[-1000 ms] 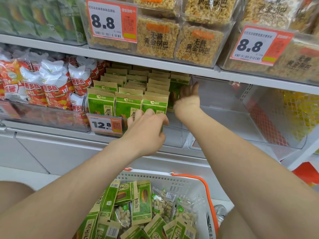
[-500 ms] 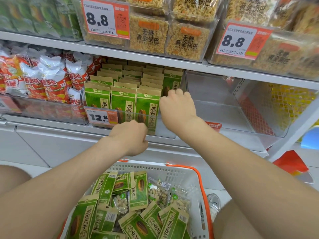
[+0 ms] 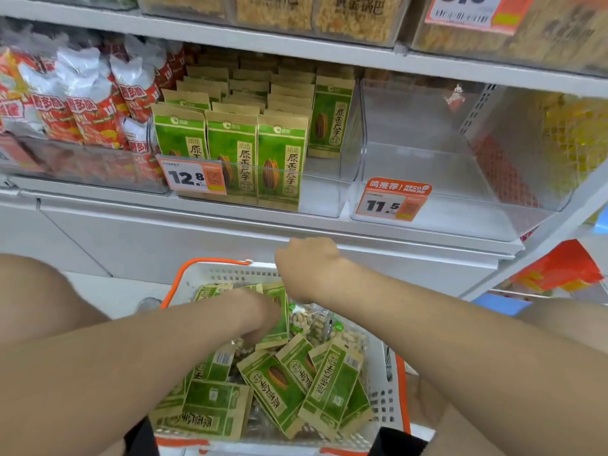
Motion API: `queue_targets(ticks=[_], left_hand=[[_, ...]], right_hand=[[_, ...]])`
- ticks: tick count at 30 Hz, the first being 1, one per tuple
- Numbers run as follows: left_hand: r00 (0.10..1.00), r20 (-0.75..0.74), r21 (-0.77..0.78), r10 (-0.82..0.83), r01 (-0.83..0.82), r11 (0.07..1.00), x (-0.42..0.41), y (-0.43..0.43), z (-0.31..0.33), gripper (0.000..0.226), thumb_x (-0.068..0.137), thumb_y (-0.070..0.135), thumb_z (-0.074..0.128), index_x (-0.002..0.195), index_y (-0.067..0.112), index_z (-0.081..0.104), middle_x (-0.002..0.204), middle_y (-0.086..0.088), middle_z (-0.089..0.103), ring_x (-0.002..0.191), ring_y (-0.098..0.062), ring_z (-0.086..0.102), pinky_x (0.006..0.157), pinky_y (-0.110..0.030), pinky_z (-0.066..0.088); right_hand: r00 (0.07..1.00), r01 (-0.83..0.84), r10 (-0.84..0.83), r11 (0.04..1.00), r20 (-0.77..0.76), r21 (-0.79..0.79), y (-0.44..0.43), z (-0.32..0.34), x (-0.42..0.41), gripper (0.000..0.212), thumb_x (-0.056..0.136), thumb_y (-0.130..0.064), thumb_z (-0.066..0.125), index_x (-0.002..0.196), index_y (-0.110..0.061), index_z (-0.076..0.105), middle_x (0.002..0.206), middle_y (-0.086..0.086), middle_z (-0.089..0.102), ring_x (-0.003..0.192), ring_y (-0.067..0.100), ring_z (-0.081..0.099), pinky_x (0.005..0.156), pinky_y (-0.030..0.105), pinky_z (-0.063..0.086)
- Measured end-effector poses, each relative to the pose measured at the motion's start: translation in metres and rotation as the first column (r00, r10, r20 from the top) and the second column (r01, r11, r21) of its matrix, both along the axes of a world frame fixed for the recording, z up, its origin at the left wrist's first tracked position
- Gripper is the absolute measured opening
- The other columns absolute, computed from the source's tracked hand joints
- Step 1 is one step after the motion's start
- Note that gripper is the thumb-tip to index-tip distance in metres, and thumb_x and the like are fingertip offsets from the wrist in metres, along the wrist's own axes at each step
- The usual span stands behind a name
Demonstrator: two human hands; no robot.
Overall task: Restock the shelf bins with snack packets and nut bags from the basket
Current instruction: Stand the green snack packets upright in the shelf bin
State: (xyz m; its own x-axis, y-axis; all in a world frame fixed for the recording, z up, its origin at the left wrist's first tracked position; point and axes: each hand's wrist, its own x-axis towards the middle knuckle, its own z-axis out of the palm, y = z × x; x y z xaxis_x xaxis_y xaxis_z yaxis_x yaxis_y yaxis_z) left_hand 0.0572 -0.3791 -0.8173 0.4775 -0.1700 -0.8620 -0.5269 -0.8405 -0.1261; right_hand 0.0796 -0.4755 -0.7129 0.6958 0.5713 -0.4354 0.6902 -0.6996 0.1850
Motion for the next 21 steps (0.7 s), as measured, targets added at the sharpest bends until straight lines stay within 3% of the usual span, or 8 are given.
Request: queue_targets(ticks=[3,6,8,10,15,18,21], left_hand=[[0.989,-0.103,0.117,-0.104,0.116,0.986,-0.013,0.004,-0.02,0.052,0.096,0.017,0.073,0.144,0.008,0.054,0.14,-0.012,0.06,0.114,-0.032,0.064,0.095,-0.046,0.059],[0.976,-0.182,0.12,-0.121,0.145,0.982,-0.019,0.013,-0.034,0.069,0.096,0.015,0.07,0.159,0.021,0.042,0.159,-0.005,0.046,0.132,-0.031,0.055,0.092,-0.042,0.054],[0.962,-0.251,0.083,-0.106,0.13,0.988,-0.022,0.013,-0.035,0.063,0.098,0.014,0.069,0.156,0.024,0.047,0.159,-0.002,0.045,0.132,-0.028,0.053,0.087,-0.038,0.049],[0.952,-0.289,0.032,-0.098,0.112,0.993,-0.027,0.011,-0.037,0.055,0.098,0.023,0.071,0.15,0.022,0.055,0.147,-0.002,0.053,0.116,-0.024,0.056,0.083,-0.038,0.049],[0.97,-0.241,-0.085,-0.03,0.009,0.996,-0.044,0.008,-0.045,0.04,0.095,0.036,0.076,0.127,0.013,0.069,0.124,-0.004,0.068,0.103,-0.022,0.059,0.086,-0.038,0.052],[0.97,-0.24,-0.117,0.023,-0.052,0.992,-0.04,0.012,-0.04,0.032,0.098,0.033,0.073,0.122,0.012,0.07,0.114,-0.003,0.067,0.097,-0.021,0.059,0.084,-0.037,0.052],[0.966,-0.18,-0.231,0.184,-0.223,0.947,-0.023,0.02,-0.027,0.025,0.104,0.032,0.063,0.12,0.014,0.065,0.111,-0.001,0.065,0.092,-0.019,0.058,0.079,-0.033,0.05]], right_hand=[[1.0,-0.02,0.02,1.0,-0.006,0.015,0.006,-0.002,-0.002,0.019,0.096,-0.012,0.061,0.113,-0.021,0.062,0.103,0.001,0.054,0.097,0.028,0.063,0.068,0.036,0.044],[0.999,-0.037,0.037,0.999,0.003,0.024,0.01,-0.002,-0.003,0.015,0.095,-0.009,0.057,0.1,-0.022,0.051,0.082,-0.001,0.038,0.082,0.027,0.053,0.065,0.036,0.044],[0.999,-0.039,0.039,0.999,-0.001,0.013,0.014,-0.004,-0.003,0.016,0.095,-0.009,0.058,0.105,-0.02,0.055,0.084,0.0,0.04,0.083,0.028,0.053,0.063,0.036,0.044],[0.999,-0.047,0.047,0.999,-0.012,-0.004,0.017,-0.005,-0.004,0.02,0.094,-0.009,0.059,0.111,-0.018,0.06,0.085,-0.001,0.045,0.083,0.028,0.056,0.059,0.035,0.043],[0.996,-0.081,0.08,0.996,-0.033,-0.028,0.022,-0.001,-0.005,0.012,0.094,-0.009,0.057,0.101,-0.017,0.051,0.079,-0.001,0.043,0.081,0.025,0.056,0.061,0.036,0.044],[0.995,-0.085,0.083,0.995,-0.047,-0.045,0.023,0.0,-0.004,0.012,0.096,-0.008,0.055,0.102,-0.017,0.048,0.081,0.0,0.04,0.077,0.023,0.054,0.059,0.036,0.043],[0.996,-0.071,0.065,0.992,-0.06,-0.102,0.023,0.002,-0.001,0.011,0.095,-0.006,0.055,0.094,-0.015,0.05,0.082,0.0,0.042,0.067,0.018,0.048,0.062,0.036,0.046]])
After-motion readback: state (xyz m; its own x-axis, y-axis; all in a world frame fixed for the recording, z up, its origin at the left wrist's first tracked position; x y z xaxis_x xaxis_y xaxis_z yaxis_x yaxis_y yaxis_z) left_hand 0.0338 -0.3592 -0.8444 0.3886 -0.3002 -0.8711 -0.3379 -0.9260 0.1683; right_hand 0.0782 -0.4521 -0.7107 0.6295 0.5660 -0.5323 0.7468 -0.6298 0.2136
